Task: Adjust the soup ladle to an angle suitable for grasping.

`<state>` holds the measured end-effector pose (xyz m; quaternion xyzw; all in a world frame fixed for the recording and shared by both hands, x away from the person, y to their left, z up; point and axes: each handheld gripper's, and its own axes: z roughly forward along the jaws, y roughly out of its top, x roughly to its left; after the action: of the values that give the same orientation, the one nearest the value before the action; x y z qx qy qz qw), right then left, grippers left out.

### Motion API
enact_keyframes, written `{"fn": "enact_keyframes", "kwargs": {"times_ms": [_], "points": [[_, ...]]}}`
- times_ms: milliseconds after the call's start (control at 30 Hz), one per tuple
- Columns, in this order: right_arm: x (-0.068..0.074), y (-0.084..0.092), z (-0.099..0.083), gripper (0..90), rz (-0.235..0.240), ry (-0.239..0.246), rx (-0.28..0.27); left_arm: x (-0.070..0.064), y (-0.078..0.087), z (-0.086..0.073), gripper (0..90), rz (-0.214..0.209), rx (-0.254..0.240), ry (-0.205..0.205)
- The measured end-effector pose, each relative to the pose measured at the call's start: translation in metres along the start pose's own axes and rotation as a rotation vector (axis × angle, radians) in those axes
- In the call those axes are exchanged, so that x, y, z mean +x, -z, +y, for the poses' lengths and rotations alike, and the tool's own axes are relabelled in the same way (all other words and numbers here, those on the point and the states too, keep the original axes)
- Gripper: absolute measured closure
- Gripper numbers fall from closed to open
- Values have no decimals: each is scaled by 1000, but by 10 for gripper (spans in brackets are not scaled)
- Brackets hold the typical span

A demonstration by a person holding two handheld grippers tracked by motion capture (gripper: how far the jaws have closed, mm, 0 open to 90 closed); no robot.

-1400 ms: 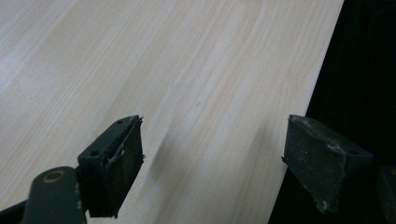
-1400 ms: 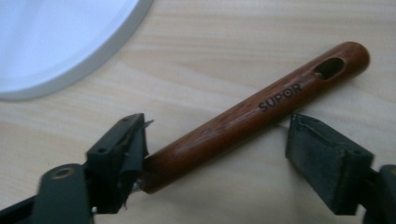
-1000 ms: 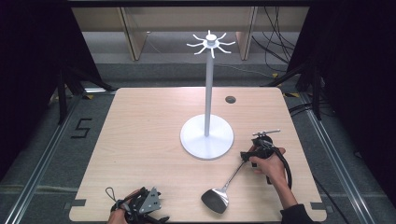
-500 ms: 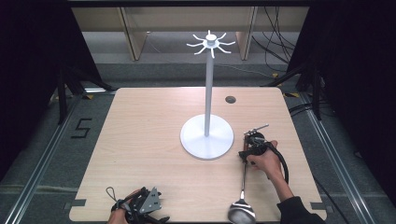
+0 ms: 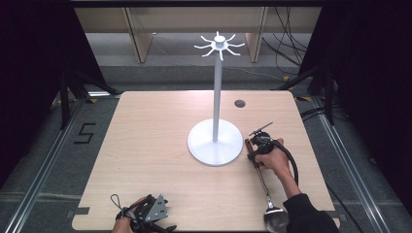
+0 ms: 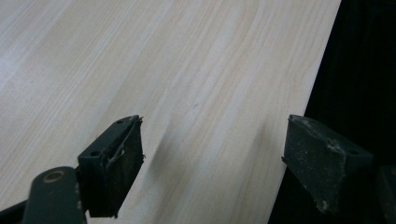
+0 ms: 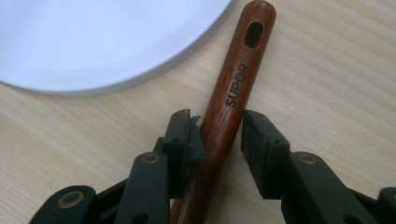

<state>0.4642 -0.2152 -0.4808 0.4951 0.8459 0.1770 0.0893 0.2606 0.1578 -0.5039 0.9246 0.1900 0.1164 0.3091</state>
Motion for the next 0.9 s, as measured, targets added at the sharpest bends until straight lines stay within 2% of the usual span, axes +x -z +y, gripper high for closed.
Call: {"fn": "enact_keyframes", "kwargs": {"times_ms": [33,67,100,133,167,200,233,333,367,433,467,500,633,667,733,767,800,900], "points": [[2,0,1,642,-10,-20,17,0,0,0,191,-2,0,-1],[2,0,5,644,-14,-5,51,0,0,0,191,-4,4,-2],[3,1,5,647,-8,-29,68,0,0,0,191,-5,6,-2],[3,1,5,647,-8,-29,68,0,0,0,191,-4,7,-3],[2,3,6,631,0,-64,68,0,-1,0,191,-18,4,-2],[2,3,6,619,-3,-60,86,0,-1,0,191,-18,4,-2],[0,4,6,614,9,-33,116,0,-1,0,191,-16,7,-2],[2,5,5,616,8,-42,144,0,-1,0,191,-15,6,-1],[2,5,3,631,36,-15,146,0,-1,0,191,-11,5,-3],[1,5,3,650,31,-6,152,0,-1,0,191,-6,8,-5],[3,4,4,653,21,-30,155,0,-1,0,191,-5,9,-5],[1,4,5,658,22,-10,159,0,-1,0,191,-7,8,-3],[1,3,8,665,21,-20,158,0,-1,0,191,-8,8,-4],[0,3,9,667,19,-10,179,0,-1,0,191,-9,8,-4],[-2,5,10,673,31,2,164,0,-1,0,191,-8,8,-4],[-1,6,10,684,53,-28,123,0,-1,0,191,-9,6,-3],[-3,10,11,712,59,-44,109,0,-1,0,191,-9,8,-4],[-3,16,12,732,59,-52,81,0,-1,1,191,-8,8,-4]]}}
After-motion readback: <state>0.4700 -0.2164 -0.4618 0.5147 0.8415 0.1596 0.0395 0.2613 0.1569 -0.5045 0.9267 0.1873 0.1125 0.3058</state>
